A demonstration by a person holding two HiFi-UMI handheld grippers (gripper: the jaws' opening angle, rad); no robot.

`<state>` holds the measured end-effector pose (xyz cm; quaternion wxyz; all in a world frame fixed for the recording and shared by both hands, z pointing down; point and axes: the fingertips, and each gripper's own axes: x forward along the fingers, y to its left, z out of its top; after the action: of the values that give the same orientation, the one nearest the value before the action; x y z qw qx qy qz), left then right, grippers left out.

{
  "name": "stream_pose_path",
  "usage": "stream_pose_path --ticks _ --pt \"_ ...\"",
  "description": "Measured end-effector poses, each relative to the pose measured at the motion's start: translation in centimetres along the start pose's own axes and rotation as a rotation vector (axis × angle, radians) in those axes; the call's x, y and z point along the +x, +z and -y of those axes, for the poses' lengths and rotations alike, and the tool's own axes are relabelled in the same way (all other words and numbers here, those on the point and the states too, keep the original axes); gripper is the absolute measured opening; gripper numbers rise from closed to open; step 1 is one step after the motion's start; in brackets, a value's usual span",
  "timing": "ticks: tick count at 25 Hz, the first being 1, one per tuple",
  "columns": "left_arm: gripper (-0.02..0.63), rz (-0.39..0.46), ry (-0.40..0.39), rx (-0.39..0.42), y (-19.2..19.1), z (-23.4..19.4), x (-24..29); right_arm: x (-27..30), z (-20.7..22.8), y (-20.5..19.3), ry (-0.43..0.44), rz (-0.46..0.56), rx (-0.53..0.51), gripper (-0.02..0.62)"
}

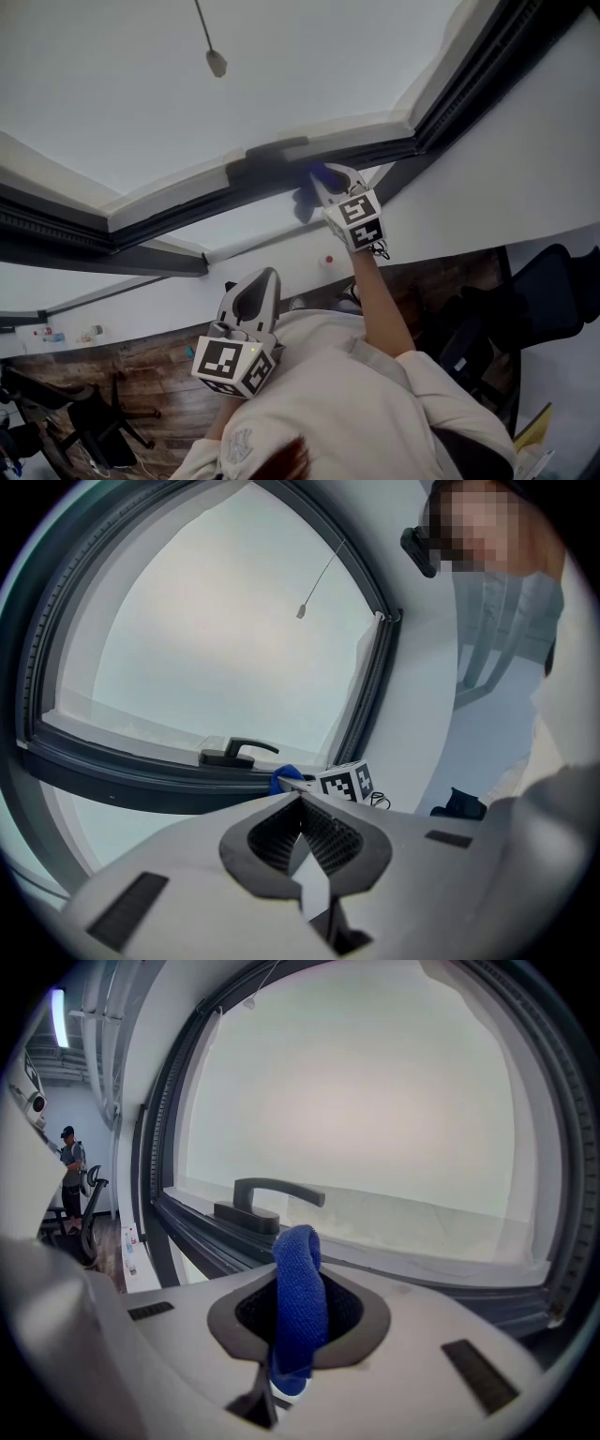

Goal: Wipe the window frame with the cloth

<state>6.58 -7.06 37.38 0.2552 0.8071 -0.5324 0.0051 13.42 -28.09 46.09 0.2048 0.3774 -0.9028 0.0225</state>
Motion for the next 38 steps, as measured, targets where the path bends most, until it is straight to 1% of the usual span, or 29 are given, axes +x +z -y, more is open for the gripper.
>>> stream_pose_path --ticks 3,7,16,32,38 --pt "0.005 0.002 0.002 0.001 0.1 0.2 0.1 0.0 0.3 0.3 -0.003 0.012 -0.001 0.049" --pt "0.005 0.01 0.01 -0.002 0.1 0.3 0.1 -0.2 0.8 -0.3 -0.009 -0.002 0.003 0.049" --pt "0.006 0.018 0.023 -0.004 0.0 0.5 0.0 -0.8 2.0 -0.5 -0.036 0.003 0.017 0.049" --pt "0.005 0.007 0.013 0.001 -0.1 1.1 0.6 -2.0 4.7 -1.3 -0.091 0.012 0.045 0.049" --pt "0.005 0.006 0.011 0.004 -0.1 1.2 0.8 -2.0 4.9 -1.3 -0.089 0.018 0.05 0.049"
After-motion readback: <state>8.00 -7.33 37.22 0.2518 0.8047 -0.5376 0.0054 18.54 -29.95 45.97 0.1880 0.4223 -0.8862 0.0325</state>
